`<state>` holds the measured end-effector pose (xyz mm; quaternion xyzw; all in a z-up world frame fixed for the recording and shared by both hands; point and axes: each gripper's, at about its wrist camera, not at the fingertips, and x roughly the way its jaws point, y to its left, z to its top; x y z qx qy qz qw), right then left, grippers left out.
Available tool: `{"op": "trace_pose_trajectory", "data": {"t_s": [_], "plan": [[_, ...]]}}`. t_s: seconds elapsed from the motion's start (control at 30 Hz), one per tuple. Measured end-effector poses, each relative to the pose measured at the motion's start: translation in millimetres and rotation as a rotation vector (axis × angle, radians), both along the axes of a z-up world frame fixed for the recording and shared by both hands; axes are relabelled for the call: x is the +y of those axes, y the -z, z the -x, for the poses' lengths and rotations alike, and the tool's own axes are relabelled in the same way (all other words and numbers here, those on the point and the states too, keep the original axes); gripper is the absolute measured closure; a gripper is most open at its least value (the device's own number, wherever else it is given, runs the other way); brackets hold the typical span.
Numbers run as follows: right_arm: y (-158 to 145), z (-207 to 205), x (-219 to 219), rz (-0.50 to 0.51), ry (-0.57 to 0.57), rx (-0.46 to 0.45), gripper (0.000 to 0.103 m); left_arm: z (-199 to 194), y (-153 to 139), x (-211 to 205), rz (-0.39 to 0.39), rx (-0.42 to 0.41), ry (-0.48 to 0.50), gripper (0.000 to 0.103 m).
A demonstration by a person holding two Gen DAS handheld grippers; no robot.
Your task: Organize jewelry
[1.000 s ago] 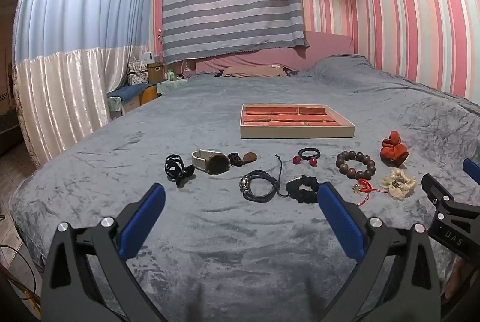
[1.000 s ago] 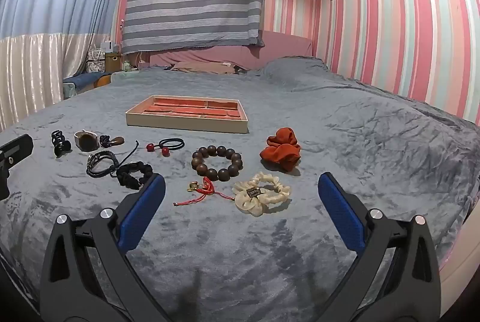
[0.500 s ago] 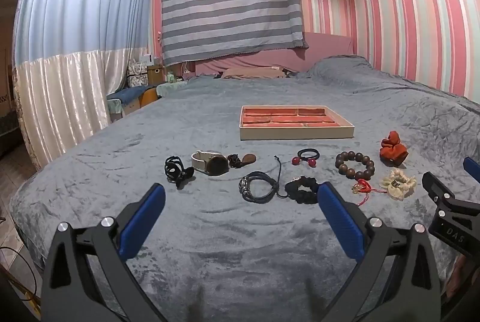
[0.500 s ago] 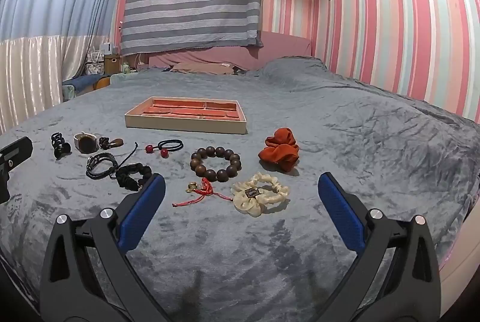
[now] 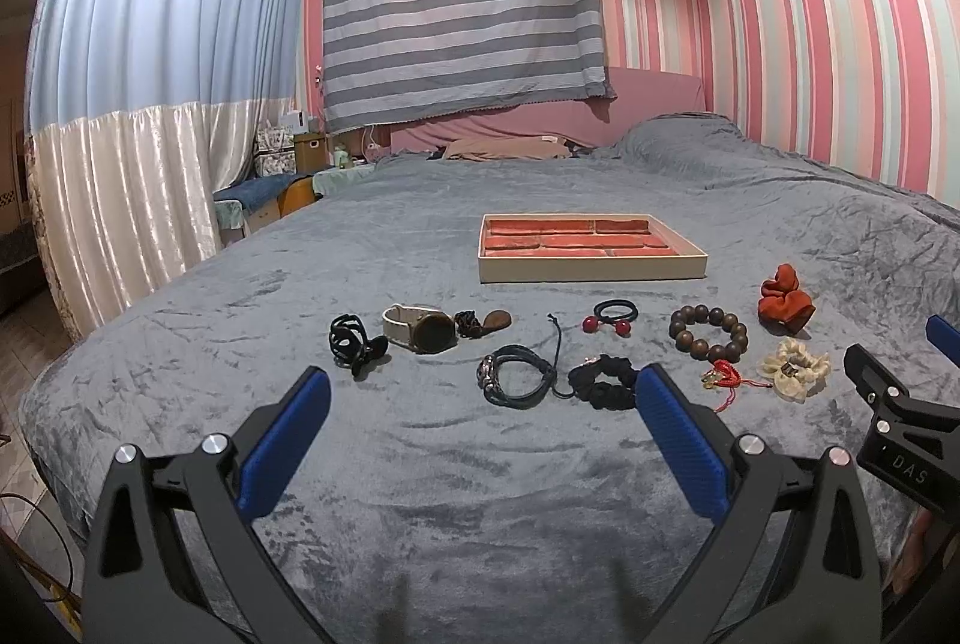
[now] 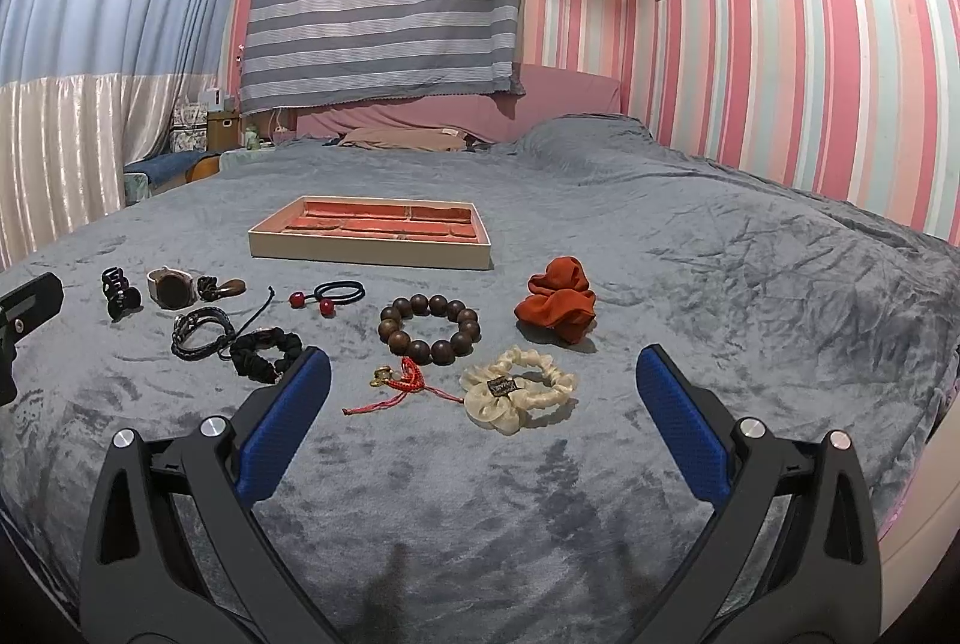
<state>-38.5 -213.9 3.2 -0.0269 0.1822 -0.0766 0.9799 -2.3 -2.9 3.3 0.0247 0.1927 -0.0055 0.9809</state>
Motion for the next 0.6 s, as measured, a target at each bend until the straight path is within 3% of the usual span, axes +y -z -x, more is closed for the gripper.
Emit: {"op": "trace_pose_trajectory", "data": {"t_s": [0.6], "plan": [[-0.7, 0.0, -0.5, -0.002, 0.004, -0.004, 0.004, 0.3, 1.0, -0.5, 0.000, -0.001, 0.001, 0.004]]}}
